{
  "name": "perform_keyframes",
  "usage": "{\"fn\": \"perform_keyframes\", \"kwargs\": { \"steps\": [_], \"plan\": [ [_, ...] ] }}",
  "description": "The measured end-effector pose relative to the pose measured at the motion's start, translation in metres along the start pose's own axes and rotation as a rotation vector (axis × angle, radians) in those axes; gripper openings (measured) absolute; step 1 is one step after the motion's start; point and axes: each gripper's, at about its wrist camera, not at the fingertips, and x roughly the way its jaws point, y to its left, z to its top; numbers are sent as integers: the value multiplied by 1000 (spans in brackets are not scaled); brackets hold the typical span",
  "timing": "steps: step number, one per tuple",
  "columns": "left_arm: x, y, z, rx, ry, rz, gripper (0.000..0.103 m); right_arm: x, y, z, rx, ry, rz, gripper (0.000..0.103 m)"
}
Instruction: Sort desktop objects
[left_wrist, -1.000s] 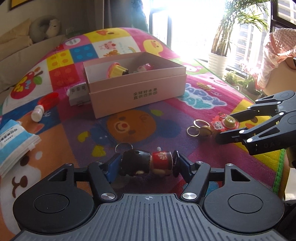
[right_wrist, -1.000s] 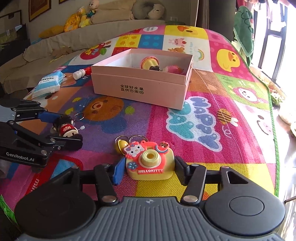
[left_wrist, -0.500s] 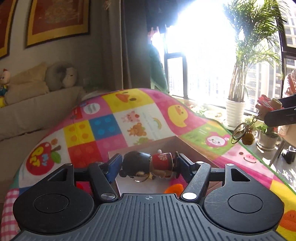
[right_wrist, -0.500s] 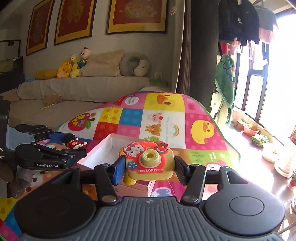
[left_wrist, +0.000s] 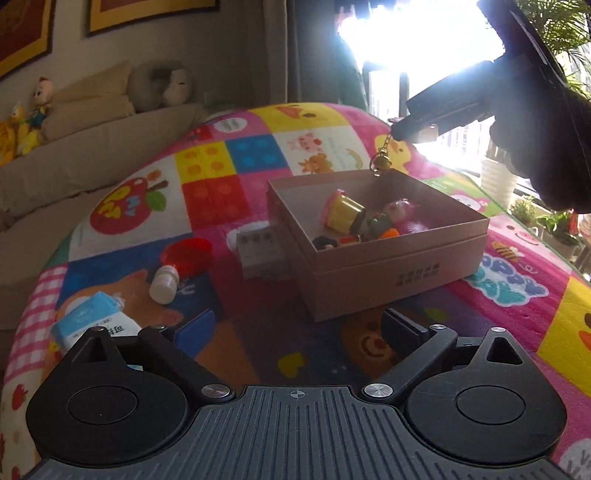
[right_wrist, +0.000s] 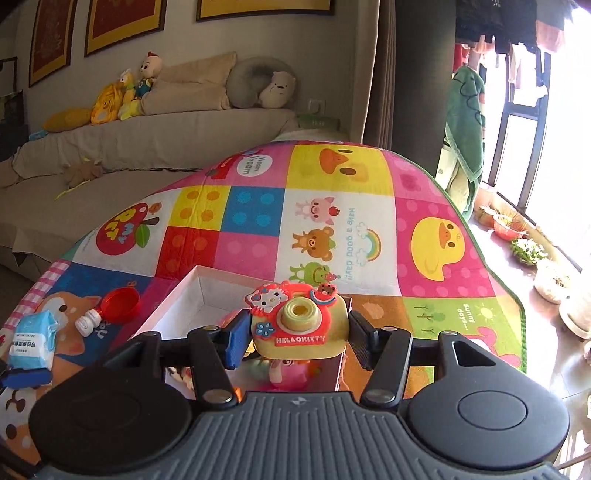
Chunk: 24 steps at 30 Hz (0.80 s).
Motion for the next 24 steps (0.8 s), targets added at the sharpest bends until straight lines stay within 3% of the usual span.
{"fn": "perform_keyframes", "kwargs": {
  "steps": [4, 9, 12, 13, 14, 16, 24],
  "plan": [
    [-6, 17, -13, -41, 18, 25, 101, 33, -1, 7, 89, 74, 19, 56],
    [-4, 32, -24, -112, 43, 29, 102, 30, 33, 8, 37, 88, 65, 57],
    [-10, 39, -25, -145, 17, 39, 102, 33, 70, 18, -21, 114, 124, 57],
    [-12, 40, -26, -147, 6, 50, 102, 37, 85, 23, -45, 128, 148, 53],
    [-14, 42, -27, -150, -1, 57, 103, 42, 100, 27, -69, 144, 171, 37],
    [-16, 46, -30, -171, -3, 45, 103, 60, 128, 35, -105, 198, 199, 23],
    [-18, 67, -34, -294, -10, 4, 103, 163, 195, 43, -168, 390, 44, 23]
  ]
}}
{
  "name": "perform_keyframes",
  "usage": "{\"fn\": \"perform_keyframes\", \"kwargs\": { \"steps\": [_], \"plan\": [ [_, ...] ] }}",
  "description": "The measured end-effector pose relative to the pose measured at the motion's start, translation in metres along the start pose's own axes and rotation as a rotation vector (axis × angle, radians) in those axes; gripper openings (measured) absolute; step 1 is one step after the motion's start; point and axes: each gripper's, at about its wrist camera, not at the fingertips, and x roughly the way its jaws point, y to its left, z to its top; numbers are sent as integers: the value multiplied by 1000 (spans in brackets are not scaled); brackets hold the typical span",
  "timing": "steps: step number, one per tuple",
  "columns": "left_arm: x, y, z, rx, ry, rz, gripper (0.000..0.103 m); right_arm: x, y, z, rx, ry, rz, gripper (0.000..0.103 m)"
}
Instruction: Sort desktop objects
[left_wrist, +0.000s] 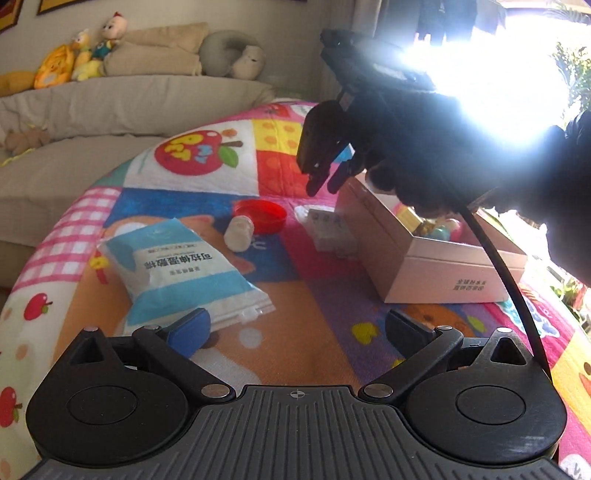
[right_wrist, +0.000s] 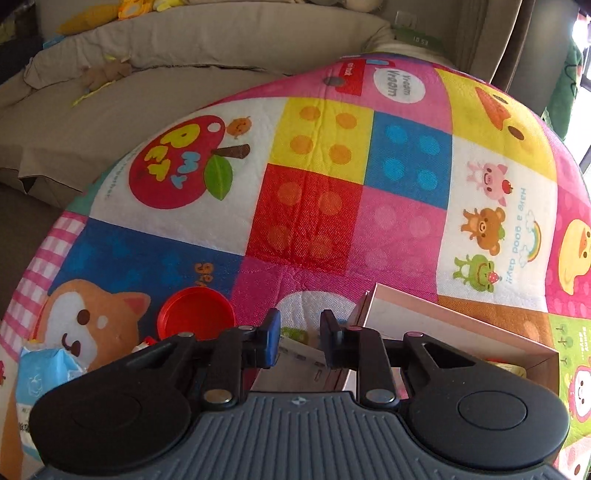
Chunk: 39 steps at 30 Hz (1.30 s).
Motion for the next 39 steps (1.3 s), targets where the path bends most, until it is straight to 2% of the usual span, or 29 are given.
{"fn": "perform_keyframes", "kwargs": {
  "steps": [4, 8, 14, 16, 18, 19, 20, 21, 22, 23, 25, 27, 28, 31, 33, 34, 35, 37, 39],
  "plan": [
    [-3, 5, 0, -26, -9, 13, 103, 27, 19, 3, -60, 53, -73, 22],
    [-6, 5, -1, -12, -27, 20, 103, 25, 27, -1, -87, 83, -62, 21],
    [-9, -2, -4, 38, -21, -14, 103, -10, 30, -35, -120, 165, 88, 21],
    [-10, -5, -5, 53, -10, -30, 103, -24, 34, -50, -151, 212, 169, 21],
    [-11, -9, -8, 63, 0, -52, 103, -35, 39, -65, -158, 308, 283, 21],
    [-12, -10, -9, 67, 2, -59, 103, -43, 43, -72, -167, 330, 325, 21],
    [-12, -12, -10, 72, 2, -60, 103, -50, 46, -74, -181, 314, 345, 21],
    [-13, -13, -11, 76, 1, -57, 103, -60, 49, -74, -193, 250, 352, 21],
    [-13, -14, -11, 78, 0, -52, 103, -67, 50, -70, -192, 181, 347, 25],
    [-12, -14, -11, 76, 0, -47, 103, -69, 50, -65, -174, 131, 340, 34],
    [-12, -13, -11, 62, 1, -39, 103, -64, 49, -47, -104, 23, 331, 41],
    [-11, -11, -11, 46, 2, -34, 103, -48, 50, -32, -53, -13, 339, 42],
    [-11, -9, -11, 37, 5, -33, 103, -37, 51, -25, -38, -17, 332, 48],
    [-9, -6, -10, 13, 16, -29, 103, -13, 63, -16, -81, -50, 237, 50],
    [-9, -4, -10, 2, 18, -35, 103, 4, 64, -16, -84, -10, 238, 39],
    [-9, -5, -10, 4, 17, -38, 103, 11, 64, -19, -73, 21, 263, 25],
    [-11, -6, -10, 12, 14, -39, 103, 14, 62, -22, -64, 44, 288, 19],
    [-12, -8, -10, 28, 8, -44, 103, 9, 60, -29, -76, 51, 310, 17],
    [-14, -11, -12, 41, 12, -47, 103, 2, 55, -39, -59, 95, 363, 15]
  ]
}}
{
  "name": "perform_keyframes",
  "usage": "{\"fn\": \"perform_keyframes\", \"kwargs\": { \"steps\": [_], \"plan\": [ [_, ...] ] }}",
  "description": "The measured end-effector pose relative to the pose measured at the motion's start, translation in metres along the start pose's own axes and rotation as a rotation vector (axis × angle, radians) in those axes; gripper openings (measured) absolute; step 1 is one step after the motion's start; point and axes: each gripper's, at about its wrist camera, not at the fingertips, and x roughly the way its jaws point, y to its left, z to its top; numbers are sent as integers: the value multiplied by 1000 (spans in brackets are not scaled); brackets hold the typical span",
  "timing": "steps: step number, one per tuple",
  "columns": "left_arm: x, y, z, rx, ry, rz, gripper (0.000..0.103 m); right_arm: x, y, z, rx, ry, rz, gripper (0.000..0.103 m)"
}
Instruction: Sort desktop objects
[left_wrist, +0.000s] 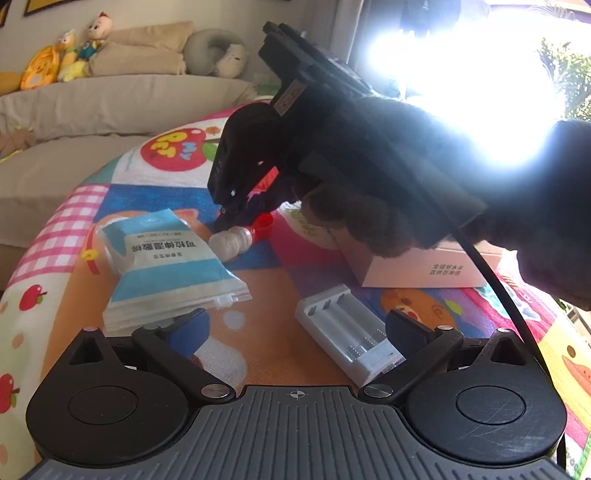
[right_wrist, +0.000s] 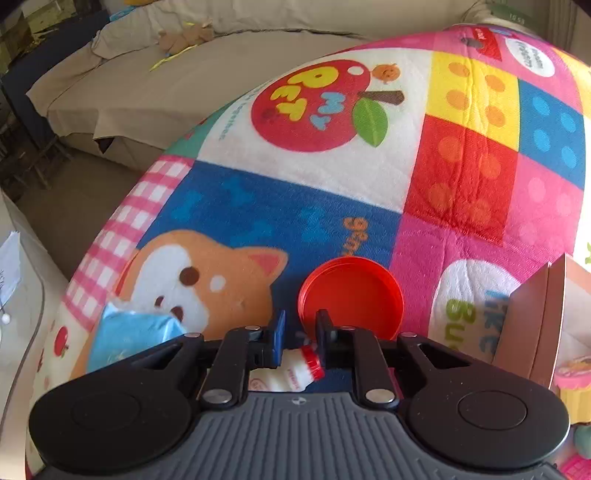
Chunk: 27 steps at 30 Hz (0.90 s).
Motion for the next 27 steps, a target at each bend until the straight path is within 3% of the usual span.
{"fn": "perform_keyframes", "kwargs": {
  "steps": [8, 11, 16, 20, 22, 25, 27],
  "plan": [
    [-19, -7, -16, 6, 96, -128, 103, -47, 13, -81, -34, 131, 216, 14],
    [-26, -12, -23, 36, 120, -128, 103, -75, 18, -113, -93, 69, 243, 15],
    [-31, -18, -32, 57, 163, -88, 103, -110, 18, -163, -204, -91, 93, 35],
    [-29, -23, -29, 76, 181, -34, 103, -117, 10, -201, -271, -135, 9, 50],
    [-28, -26, -27, 93, 185, -2, 103, -120, 3, -213, -268, -161, -50, 51],
    [-24, -27, -23, 96, 191, 62, 103, -125, -13, -227, -225, -246, -250, 51],
    [-21, -27, -20, 69, 196, 100, 103, -131, -28, -235, -173, -287, -326, 51]
  ]
}}
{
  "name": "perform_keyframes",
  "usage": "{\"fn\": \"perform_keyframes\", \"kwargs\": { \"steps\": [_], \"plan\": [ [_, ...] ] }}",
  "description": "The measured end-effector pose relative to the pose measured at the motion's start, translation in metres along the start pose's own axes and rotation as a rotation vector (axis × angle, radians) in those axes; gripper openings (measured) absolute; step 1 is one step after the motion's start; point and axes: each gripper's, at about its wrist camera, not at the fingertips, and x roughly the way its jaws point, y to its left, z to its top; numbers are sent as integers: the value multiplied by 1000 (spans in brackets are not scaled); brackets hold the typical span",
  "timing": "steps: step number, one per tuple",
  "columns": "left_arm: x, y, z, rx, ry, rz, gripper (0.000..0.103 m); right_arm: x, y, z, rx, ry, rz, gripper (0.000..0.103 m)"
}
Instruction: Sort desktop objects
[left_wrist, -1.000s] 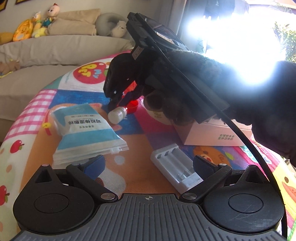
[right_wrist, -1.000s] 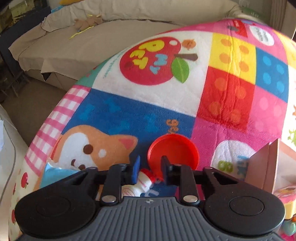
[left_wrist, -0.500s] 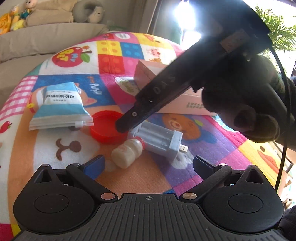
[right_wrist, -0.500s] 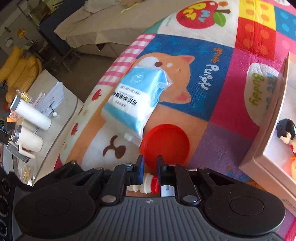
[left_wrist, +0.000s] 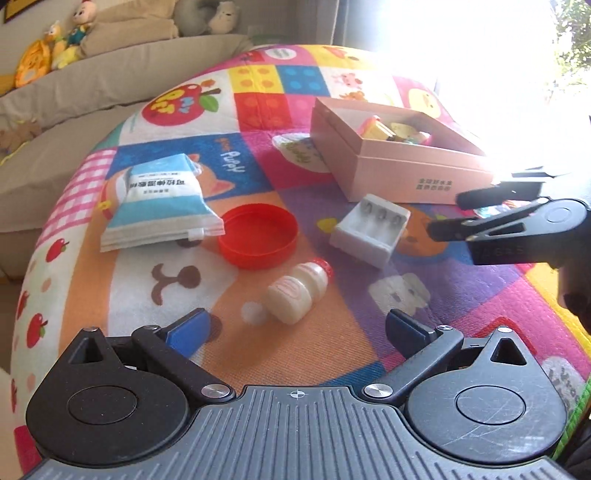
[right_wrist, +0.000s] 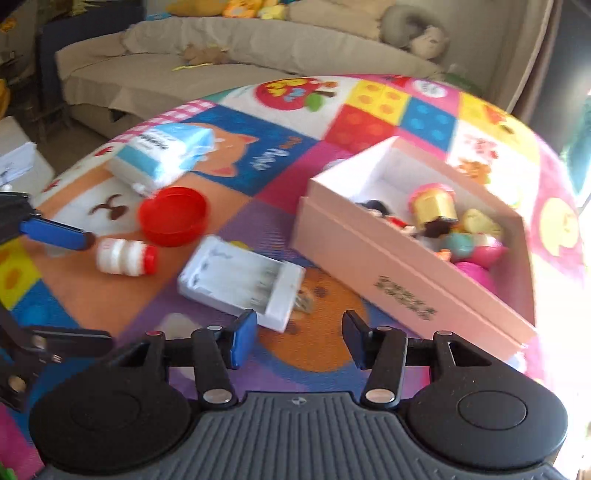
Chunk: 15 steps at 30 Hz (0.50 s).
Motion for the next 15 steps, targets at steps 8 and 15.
{"fn": "perform_keyframes", "kwargs": {
  "steps": [8, 15],
  "plan": [
    [-2, -15, 12, -31, -31, -26, 103, -27, -38, -53, 256, -53, -1, 85],
    [13, -20, 11, 27, -18, 127, 103, -32, -40, -65, 304, -72, 31, 89]
  ]
}}
